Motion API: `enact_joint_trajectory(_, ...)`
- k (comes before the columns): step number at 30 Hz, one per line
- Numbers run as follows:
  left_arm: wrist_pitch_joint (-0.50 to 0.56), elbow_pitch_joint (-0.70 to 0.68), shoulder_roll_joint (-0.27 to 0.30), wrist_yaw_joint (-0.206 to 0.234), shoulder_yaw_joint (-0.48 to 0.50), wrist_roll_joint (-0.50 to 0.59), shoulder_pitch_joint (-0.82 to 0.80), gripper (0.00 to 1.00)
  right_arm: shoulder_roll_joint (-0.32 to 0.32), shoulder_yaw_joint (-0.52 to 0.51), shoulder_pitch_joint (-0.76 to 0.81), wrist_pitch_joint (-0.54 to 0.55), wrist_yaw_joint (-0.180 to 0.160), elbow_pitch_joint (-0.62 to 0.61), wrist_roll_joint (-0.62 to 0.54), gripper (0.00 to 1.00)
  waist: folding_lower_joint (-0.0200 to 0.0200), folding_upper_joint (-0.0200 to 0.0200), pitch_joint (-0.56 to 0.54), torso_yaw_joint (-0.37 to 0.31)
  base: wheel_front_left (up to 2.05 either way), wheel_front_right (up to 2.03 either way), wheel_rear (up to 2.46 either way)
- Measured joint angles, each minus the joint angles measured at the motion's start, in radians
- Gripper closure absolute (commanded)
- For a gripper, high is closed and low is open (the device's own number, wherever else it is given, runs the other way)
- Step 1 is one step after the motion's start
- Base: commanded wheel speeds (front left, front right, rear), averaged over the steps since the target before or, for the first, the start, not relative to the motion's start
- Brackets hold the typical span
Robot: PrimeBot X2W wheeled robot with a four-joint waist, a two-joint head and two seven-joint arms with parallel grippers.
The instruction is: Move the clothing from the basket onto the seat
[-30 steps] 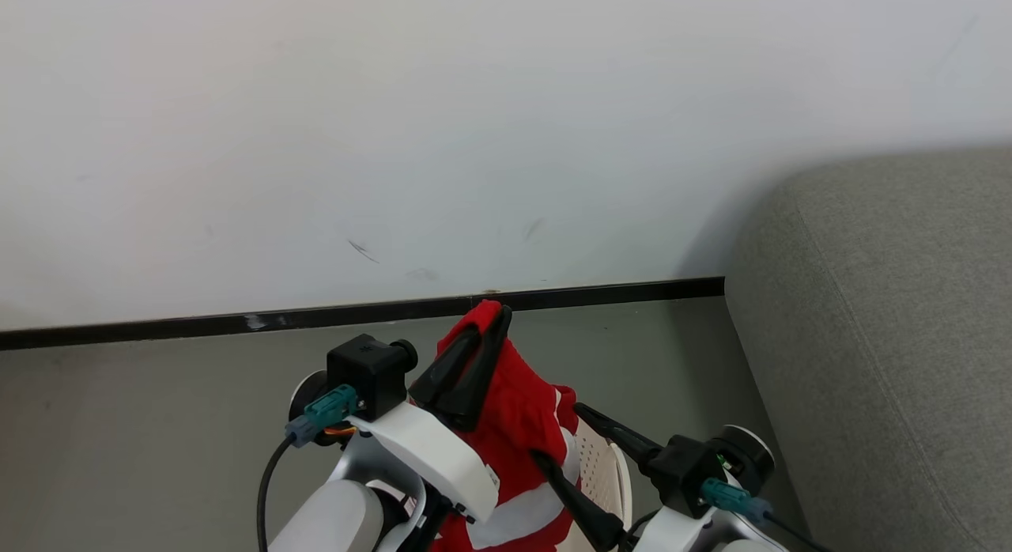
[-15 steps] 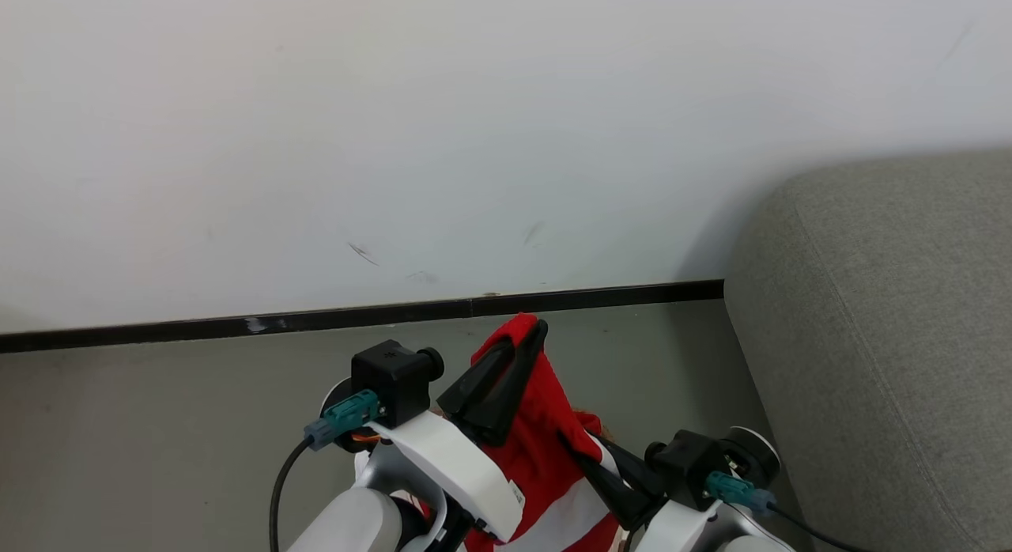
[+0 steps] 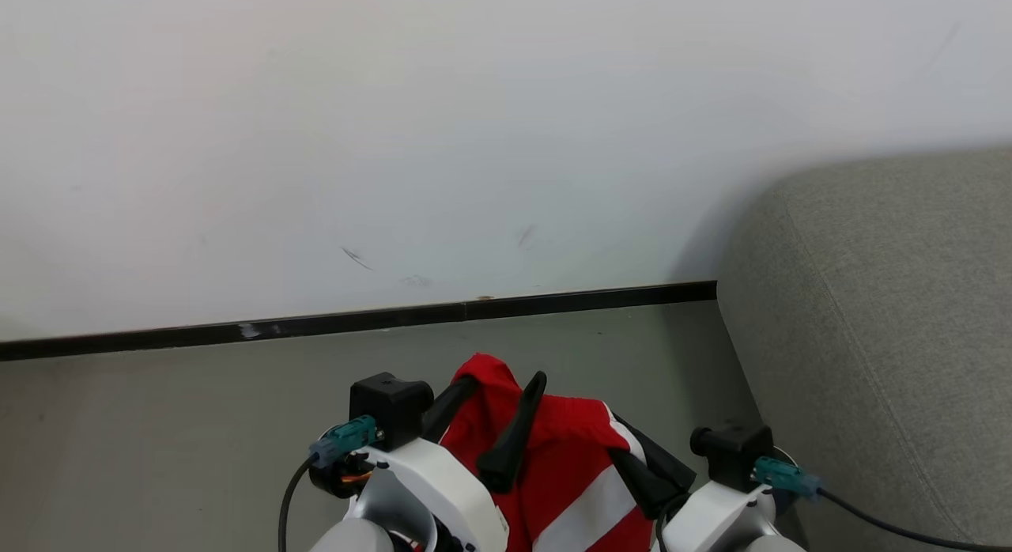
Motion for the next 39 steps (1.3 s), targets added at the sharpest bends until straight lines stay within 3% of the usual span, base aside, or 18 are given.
enact_joint_trajectory(26,0.017,-0.008,0.031,0.001,-0.016,-0.008,0.07,0.0,-0.052,-0.157,0.004,0.0,0.0,-0.048,0.119,1.0,0.0,0.0,0.001,-0.022,0.0,0.0,0.0)
enact_joint_trajectory(39,0.008,-0.045,0.032,-0.038,-0.051,-0.017,0.076,0.0,-0.122,-0.316,0.007,0.0,0.0,-0.104,0.136,1.0,0.0,0.0,-0.002,-0.055,0.0,0.0,0.0)
